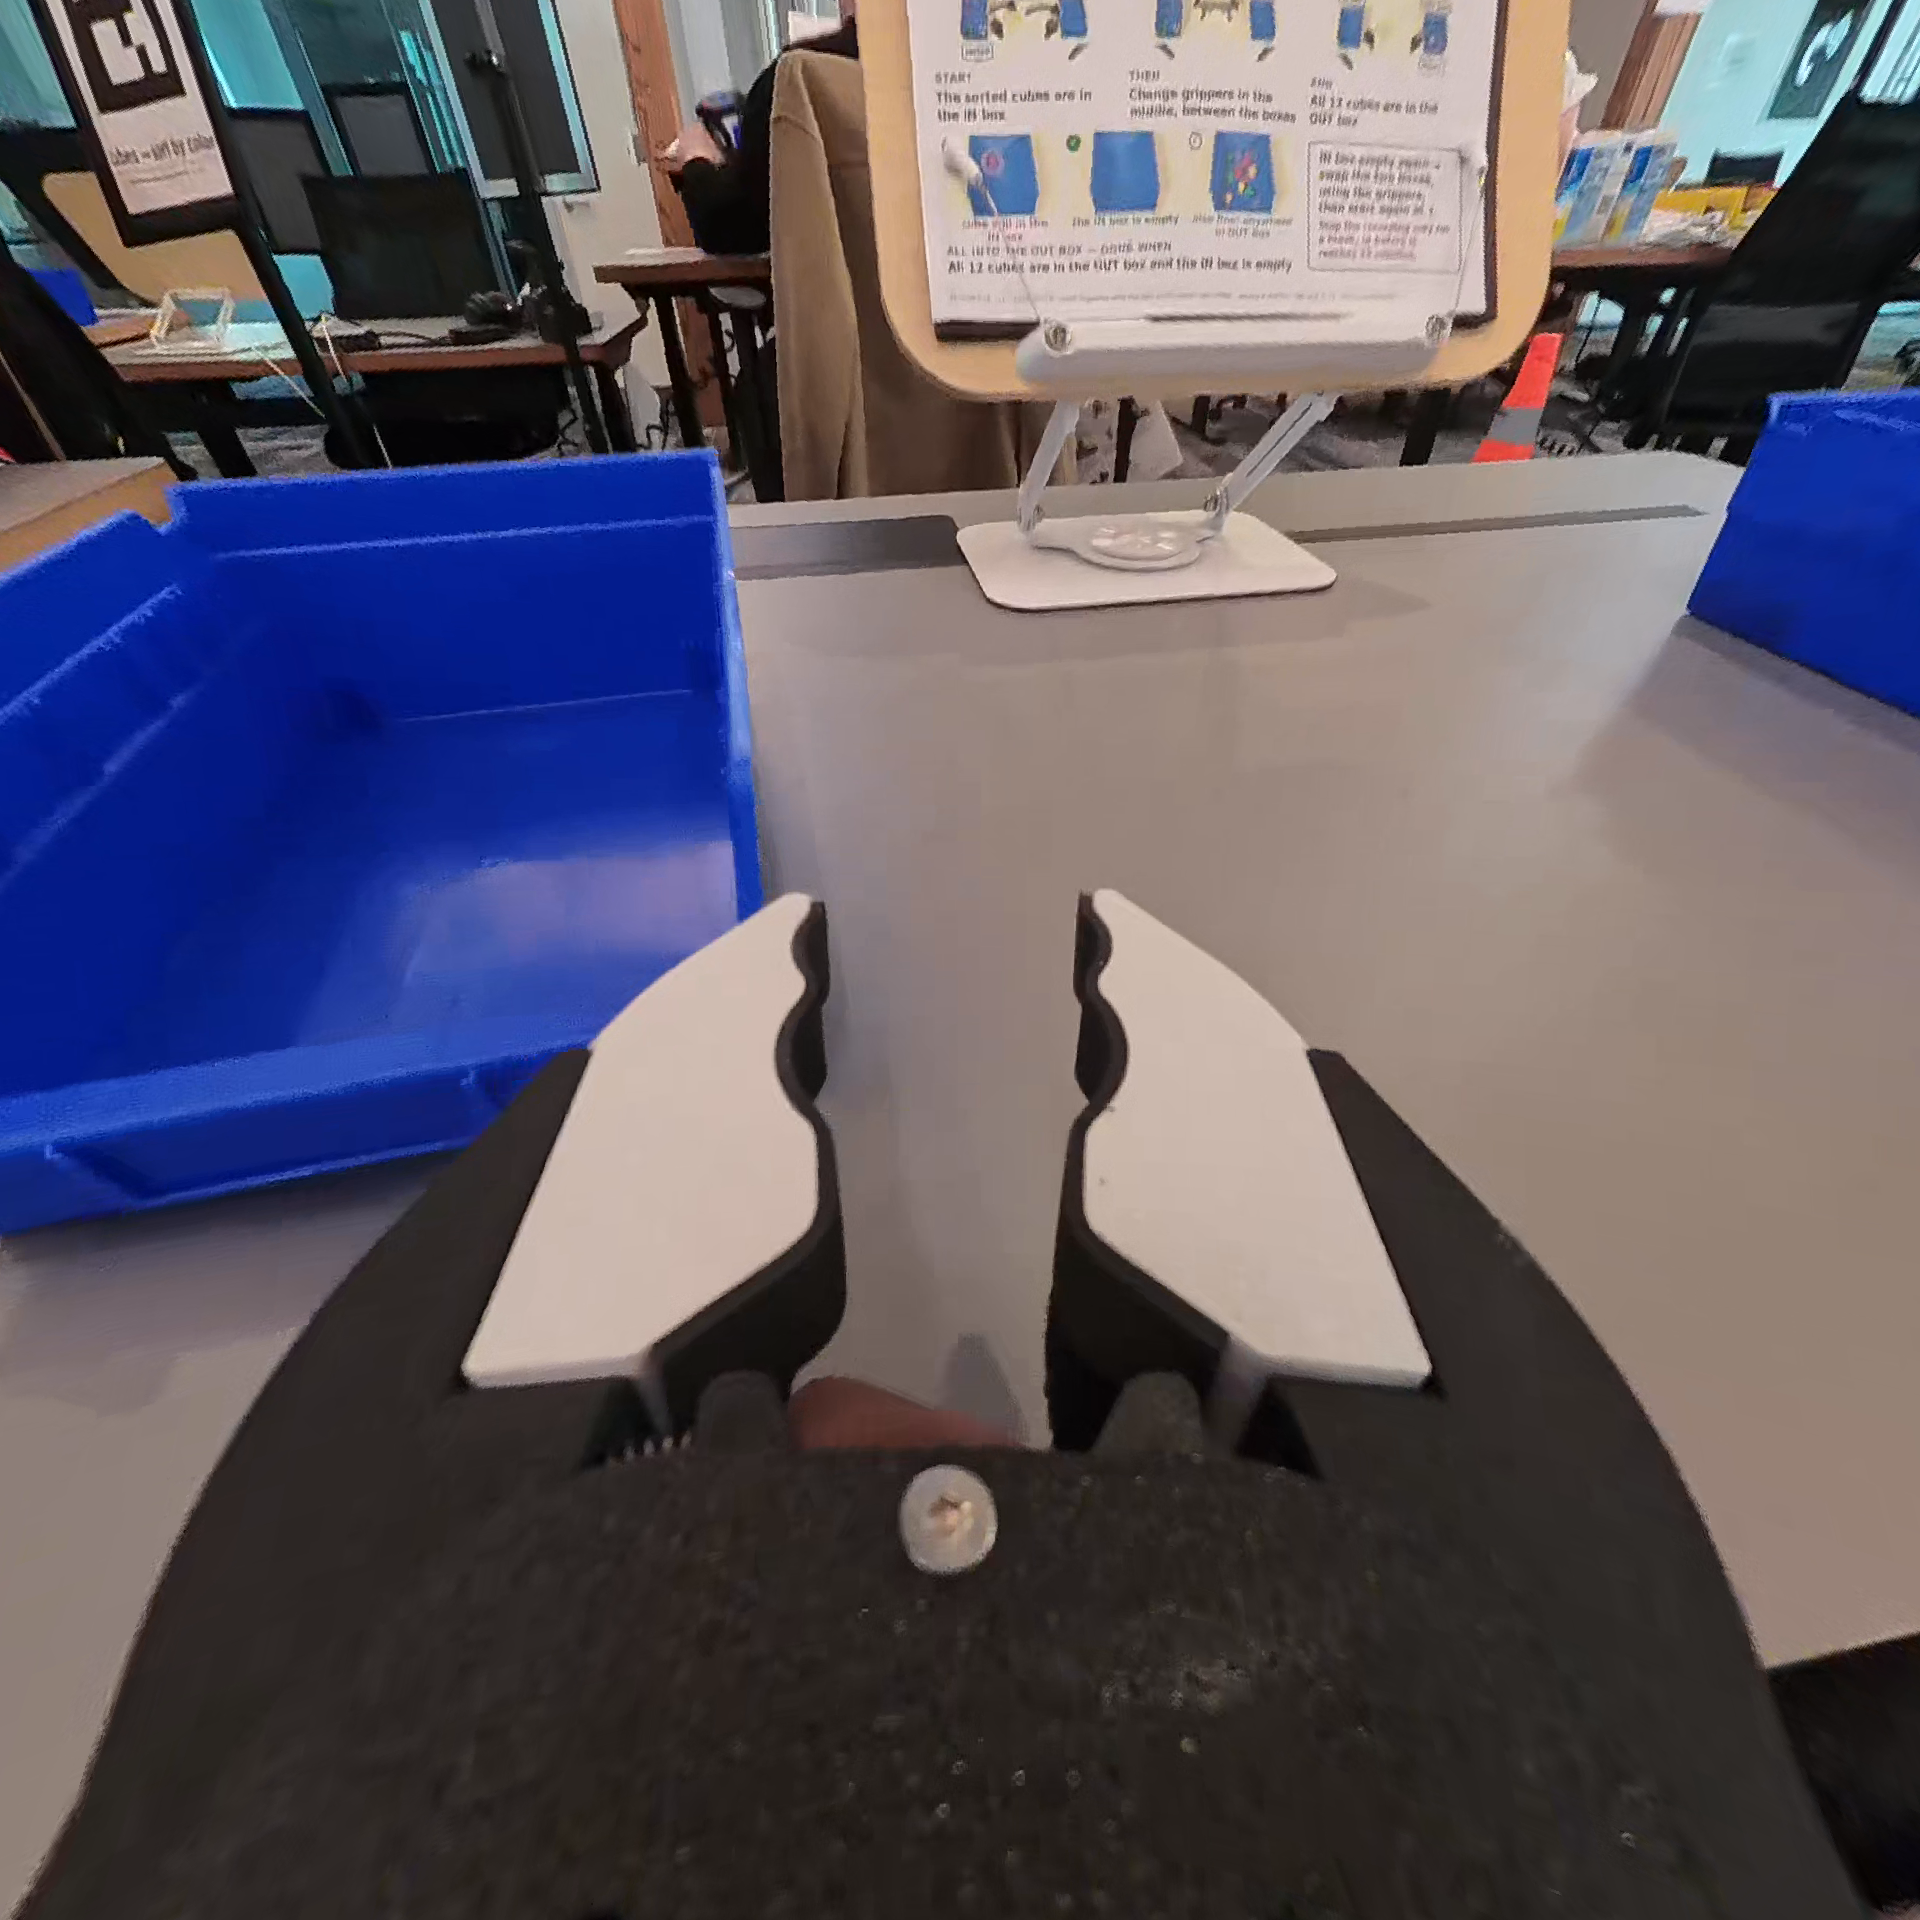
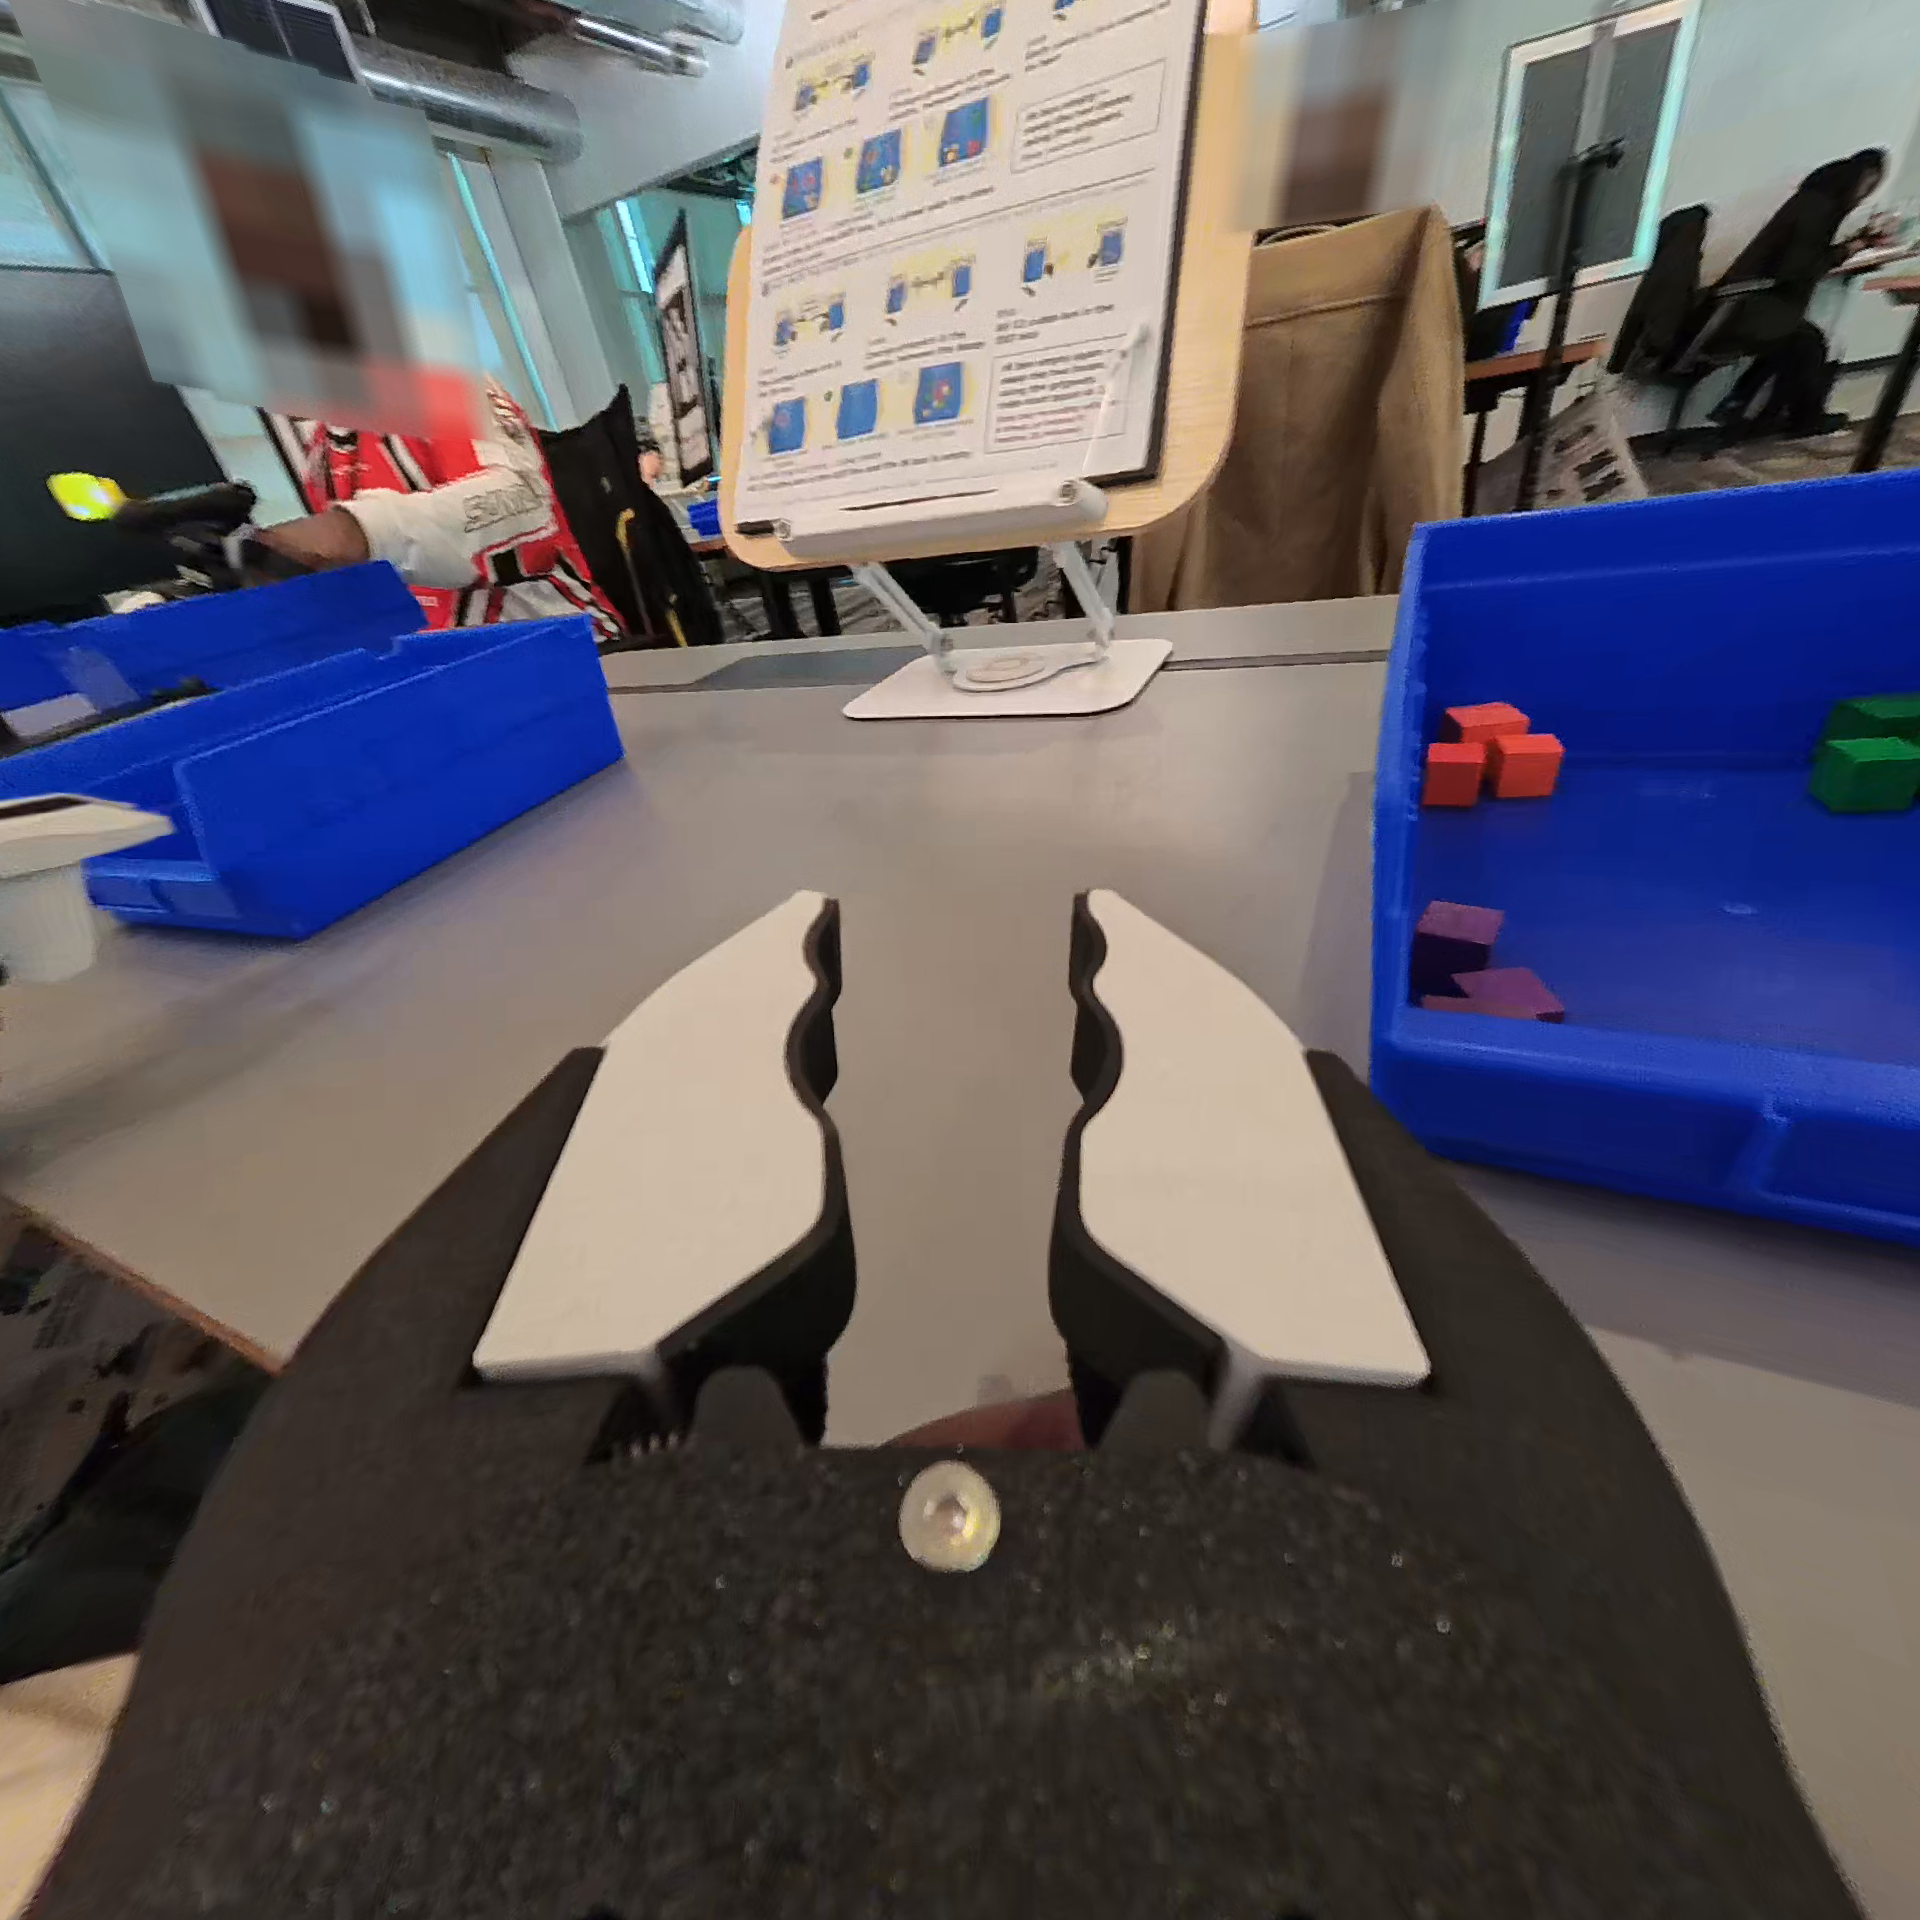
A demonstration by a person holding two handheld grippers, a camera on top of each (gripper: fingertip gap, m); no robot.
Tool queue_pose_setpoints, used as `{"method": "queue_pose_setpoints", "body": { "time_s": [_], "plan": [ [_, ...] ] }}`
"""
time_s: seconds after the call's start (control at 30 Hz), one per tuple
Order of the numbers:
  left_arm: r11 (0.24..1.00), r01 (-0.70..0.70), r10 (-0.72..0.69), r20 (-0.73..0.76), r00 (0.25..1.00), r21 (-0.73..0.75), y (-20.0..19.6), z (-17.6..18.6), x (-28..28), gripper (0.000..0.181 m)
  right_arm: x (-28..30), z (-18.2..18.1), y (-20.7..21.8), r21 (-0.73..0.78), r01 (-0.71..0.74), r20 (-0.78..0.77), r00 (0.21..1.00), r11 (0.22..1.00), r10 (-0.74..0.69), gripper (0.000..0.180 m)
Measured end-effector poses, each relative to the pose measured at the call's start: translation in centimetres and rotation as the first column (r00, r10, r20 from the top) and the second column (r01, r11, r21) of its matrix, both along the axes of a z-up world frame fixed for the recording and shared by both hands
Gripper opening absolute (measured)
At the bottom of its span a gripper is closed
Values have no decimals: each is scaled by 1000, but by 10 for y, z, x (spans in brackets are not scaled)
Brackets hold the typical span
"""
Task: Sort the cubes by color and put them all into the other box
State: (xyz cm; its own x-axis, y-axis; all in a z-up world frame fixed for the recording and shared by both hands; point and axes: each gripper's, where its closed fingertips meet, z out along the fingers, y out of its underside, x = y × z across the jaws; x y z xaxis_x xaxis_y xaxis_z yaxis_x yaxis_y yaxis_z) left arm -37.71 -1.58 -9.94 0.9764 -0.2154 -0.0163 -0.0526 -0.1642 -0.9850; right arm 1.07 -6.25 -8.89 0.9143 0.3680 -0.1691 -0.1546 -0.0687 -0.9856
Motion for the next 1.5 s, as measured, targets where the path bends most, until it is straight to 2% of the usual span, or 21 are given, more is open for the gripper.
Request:
{"method": "queue_pose_setpoints", "body": {
  "time_s": [0.1, 0.17, 0.23, 0.33, 0.4, 0.43, 0.5, 0.57, 0.7, 0.83, 0.9, 0.97, 1.03, 1.13, 1.17, 1.2, 1.23, 1.27, 1.3, 1.33, 1.5],
  "plan": [
    [1000, 16, -15, -35, 999, 1, -3, -4, 10, 45, 25, -4, 9, -21, 177, 38, 984, 984, -176, 47],
    [1000, 28, -27, -61, 998, 3, -3, -5, 18, 45, 50, -2, 19, -49, 324, 52, 946, 945, -321, 52],
    [999, 38, -38, -82, 996, 2, -4, -6, 24, 45, 64, 7, 32, -30, 403, 41, 915, 915, -402, 61],
    [998, 65, -65, -89, 994, 1, -7, -7, 34, 45, 60, -5, 60, -149, 377, 47, 926, 914, -375, 66],
    [998, 71, -70, -91, 993, -1, -8, -8, 38, 45, 44, -19, 72, -237, 295, 26, 954, 926, -298, 70],
    [997, 74, -73, -91, 993, -2, -9, -8, 40, 45, 36, -18, 74, -231, 267, 8, 962, 936, -273, 76],
    [995, 97, -97, -65, 993, -6, -9, -5, 53, 45, 12, -17, 73, -230, 142, -6, 989, 963, -148, 74],
    [987, 162, -162, -12, 987, -21, -9, 0, 83, 47, 1, -11, 68, -224, 37, -50, 998, 974, -49, 58],
    [931, 360, -362, -26, 932, -52, -16, 10, 190, 51, 57, 27, 44, -81, 223, -67, 971, 971, -229, 61],
    [897, 441, -442, -122, 888, -38, -2, 20, 303, 55, 148, 38, -4, -5, 534, 3, 845, 845, -534, 60],
    [903, 425, -429, -135, 893, -61, 18, 20, 346, 58, 183, 31, -18, -25, 638, 46, 770, 770, -636, 60],
    [938, 340, -346, -155, 925, -66, 42, 21, 367, 61, 183, 18, -9, -99, 576, -12, 815, 811, -580, 61],
    [941, 318, -331, -128, 935, -116, 53, 12, 383, 61, 168, 5, 4, -171, 495, -56, 858, 852, -510, 62],
    [949, 266, -285, -98, 954, -168, 59, -3, 393, 53, 171, -17, 22, -223, 568, 74, 821, 793, -567, 61],
    [959, 230, -251, -114, 961, -165, 62, -6, 391, 46, 167, -28, 30, -263, 552, 96, 831, 791, -548, 60],
    [971, 184, -204, -135, 969, -151, 67, -6, 386, 31, 164, -40, 35, -327, 532, 110, 842, 781, -528, 51],
    [981, 139, -159, -147, 976, -139, 70, -5, 380, 9, 160, -47, 37, -374, 513, 113, 852, 773, -511, 26],
    [979, 143, -162, -131, 978, -145, 71, -5, 379, 8, 165, -46, 36, -366, 550, 117, 828, 751, -549, 21],
    [973, 162, -180, -100, 979, -164, 69, -5, 378, 6, 171, -42, 34, -338, 589, 116, 800, 734, -588, 8],
    [967, 174, -189, -70, 979, -186, 67, -5, 376, 5, 171, -40, 33, -327, 589, 113, 800, 739, -589, 5],
    [975, 154, -163, -46, 986, -158, 59, 10, 335, 5, 135, -33, 36, -324, 531, 67, 838, 783, -541, 4]
  ]
}}
